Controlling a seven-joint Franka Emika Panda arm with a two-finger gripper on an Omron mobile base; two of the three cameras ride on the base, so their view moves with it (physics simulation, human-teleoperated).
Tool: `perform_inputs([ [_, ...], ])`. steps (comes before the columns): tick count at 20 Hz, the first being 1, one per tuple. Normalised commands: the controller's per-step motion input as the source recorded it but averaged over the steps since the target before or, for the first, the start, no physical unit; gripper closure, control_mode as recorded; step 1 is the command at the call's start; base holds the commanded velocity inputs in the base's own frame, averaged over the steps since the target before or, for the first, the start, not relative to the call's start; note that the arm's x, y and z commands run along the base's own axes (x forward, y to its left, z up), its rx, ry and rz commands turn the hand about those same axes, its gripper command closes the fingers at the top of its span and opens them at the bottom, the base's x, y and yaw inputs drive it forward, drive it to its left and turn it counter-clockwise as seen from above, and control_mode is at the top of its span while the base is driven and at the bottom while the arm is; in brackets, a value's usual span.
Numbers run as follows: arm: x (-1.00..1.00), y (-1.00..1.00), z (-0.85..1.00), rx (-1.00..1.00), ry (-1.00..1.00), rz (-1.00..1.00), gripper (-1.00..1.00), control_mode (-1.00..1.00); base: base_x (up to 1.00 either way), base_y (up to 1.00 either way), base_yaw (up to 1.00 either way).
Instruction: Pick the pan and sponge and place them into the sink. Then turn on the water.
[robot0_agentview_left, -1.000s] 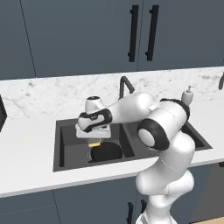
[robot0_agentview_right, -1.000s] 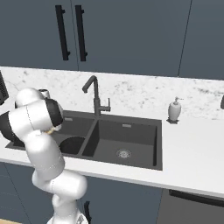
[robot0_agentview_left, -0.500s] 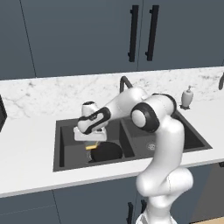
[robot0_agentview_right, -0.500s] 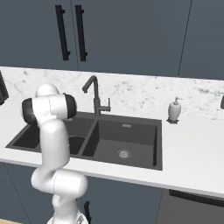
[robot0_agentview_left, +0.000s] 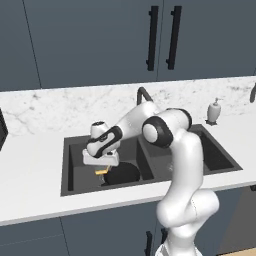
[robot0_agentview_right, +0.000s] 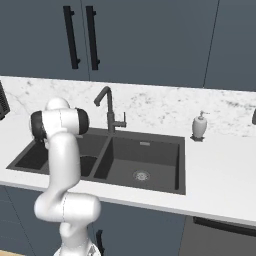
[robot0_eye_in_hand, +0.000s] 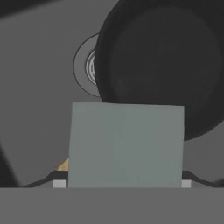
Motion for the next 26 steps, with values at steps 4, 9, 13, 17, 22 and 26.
perform_inputs([
  [4,0.08,0.0,-0.3,0.0,0.0,-0.04,1.0,-1.0,0.0,0.0,0.0],
  [9,0.13,0.0,-0.29,-0.04,0.0,-0.05,1.0,-1.0,0.0,0.0,0.0],
  [13,0.24,0.0,-0.28,-0.03,0.0,-0.05,1.0,-1.0,0.0,0.0,0.0],
  [17,0.31,0.0,-0.24,-0.02,0.0,-0.04,1.0,-1.0,0.0,0.0,0.0],
  [22,0.37,0.0,-0.28,-0.03,0.0,-0.04,1.0,-1.0,0.0,0.0,0.0],
  [26,0.3,0.0,-0.3,-0.01,0.0,-0.03,1.0,-1.0,0.0,0.0,0.0],
])
